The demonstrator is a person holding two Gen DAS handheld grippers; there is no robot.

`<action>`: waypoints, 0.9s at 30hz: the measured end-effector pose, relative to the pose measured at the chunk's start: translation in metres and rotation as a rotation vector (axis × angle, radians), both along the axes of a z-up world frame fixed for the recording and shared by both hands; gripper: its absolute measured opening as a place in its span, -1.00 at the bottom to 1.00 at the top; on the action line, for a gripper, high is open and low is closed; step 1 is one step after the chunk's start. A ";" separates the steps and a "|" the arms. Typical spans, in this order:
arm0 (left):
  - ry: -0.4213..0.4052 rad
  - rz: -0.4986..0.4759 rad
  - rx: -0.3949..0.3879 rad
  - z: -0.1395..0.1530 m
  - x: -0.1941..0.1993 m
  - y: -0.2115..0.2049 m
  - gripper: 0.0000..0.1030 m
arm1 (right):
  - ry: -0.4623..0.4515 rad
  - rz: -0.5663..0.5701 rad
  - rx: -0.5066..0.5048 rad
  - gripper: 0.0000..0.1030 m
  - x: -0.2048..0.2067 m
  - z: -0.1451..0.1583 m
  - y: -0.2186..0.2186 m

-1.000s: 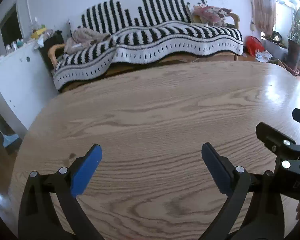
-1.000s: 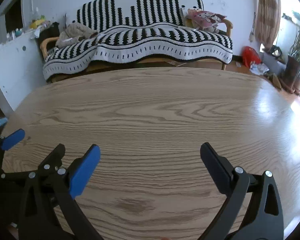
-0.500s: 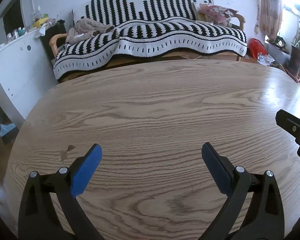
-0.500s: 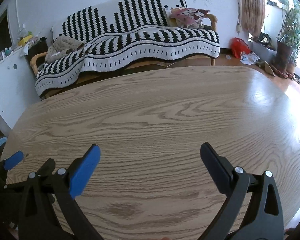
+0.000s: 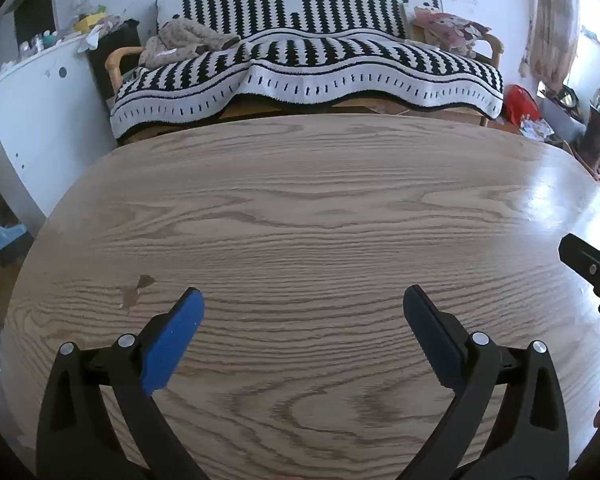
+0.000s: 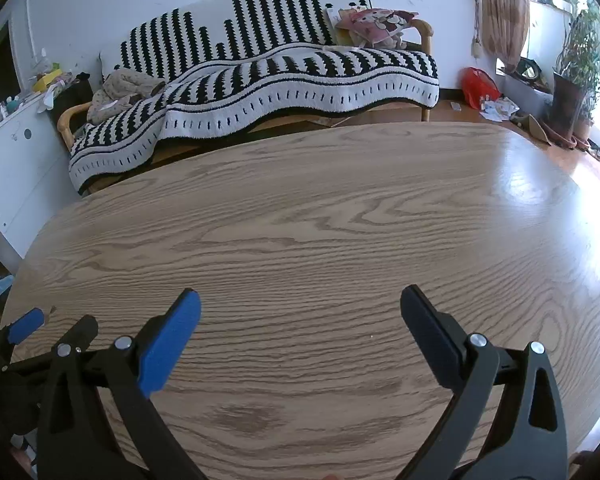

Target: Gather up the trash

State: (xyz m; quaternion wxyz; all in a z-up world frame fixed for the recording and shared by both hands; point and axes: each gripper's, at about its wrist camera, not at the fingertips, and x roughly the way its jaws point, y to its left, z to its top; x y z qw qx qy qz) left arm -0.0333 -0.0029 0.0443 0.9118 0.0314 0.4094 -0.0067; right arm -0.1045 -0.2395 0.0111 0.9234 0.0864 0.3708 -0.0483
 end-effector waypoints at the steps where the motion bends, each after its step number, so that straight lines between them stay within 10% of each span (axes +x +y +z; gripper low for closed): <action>1: 0.001 0.003 -0.003 0.000 0.000 0.001 0.88 | 0.002 0.001 -0.002 0.88 0.000 0.000 0.001; 27: 0.003 -0.003 -0.065 -0.001 -0.005 0.005 0.88 | 0.029 0.035 -0.021 0.88 0.003 -0.004 0.006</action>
